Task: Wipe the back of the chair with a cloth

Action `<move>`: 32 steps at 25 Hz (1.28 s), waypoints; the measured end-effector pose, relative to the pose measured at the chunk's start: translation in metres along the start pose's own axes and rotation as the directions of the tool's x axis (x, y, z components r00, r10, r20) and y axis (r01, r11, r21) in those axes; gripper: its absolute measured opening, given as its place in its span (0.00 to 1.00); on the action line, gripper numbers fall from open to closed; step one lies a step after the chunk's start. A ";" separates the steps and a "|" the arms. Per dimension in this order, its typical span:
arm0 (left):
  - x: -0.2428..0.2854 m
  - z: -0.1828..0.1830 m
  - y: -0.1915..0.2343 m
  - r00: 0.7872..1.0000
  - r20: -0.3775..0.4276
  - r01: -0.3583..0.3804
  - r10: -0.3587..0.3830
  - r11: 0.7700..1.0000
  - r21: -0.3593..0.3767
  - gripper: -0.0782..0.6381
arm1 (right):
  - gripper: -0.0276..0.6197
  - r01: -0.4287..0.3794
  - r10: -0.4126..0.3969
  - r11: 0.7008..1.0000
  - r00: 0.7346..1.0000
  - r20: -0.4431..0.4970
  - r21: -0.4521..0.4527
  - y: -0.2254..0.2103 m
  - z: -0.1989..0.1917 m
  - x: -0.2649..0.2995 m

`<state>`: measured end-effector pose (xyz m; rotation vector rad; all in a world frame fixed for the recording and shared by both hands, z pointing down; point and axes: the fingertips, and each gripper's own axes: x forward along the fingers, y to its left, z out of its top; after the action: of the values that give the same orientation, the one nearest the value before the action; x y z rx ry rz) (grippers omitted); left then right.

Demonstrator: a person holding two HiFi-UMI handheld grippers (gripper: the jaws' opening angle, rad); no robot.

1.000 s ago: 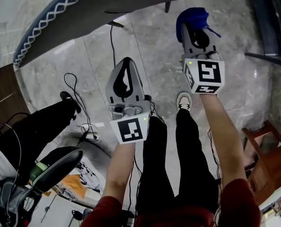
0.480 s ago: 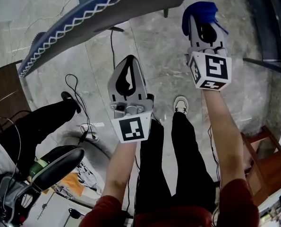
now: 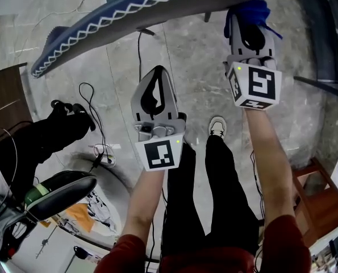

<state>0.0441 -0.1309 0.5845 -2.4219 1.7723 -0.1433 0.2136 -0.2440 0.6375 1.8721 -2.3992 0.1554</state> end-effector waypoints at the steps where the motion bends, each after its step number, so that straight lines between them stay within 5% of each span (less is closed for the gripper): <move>1: -0.003 -0.001 -0.004 1.000 0.004 -0.001 0.001 1.000 0.001 0.13 | 0.13 0.003 -0.003 1.000 1.000 0.002 0.004 -0.002 -0.003 -0.004; 8: 0.000 0.018 0.045 1.000 -0.001 -0.015 0.015 0.999 -0.038 0.13 | 0.13 0.005 -0.006 0.999 1.000 -0.009 -0.031 0.036 0.036 0.017; 32: -0.064 0.012 0.154 0.996 0.012 -0.084 0.085 0.996 -0.036 0.13 | 0.13 -0.086 0.092 0.980 0.995 0.027 -0.180 0.184 0.067 0.026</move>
<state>-0.1182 -0.1155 0.5479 -2.3604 1.8834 -0.0870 0.0283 -0.2335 0.5704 1.7055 -2.4298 -0.0845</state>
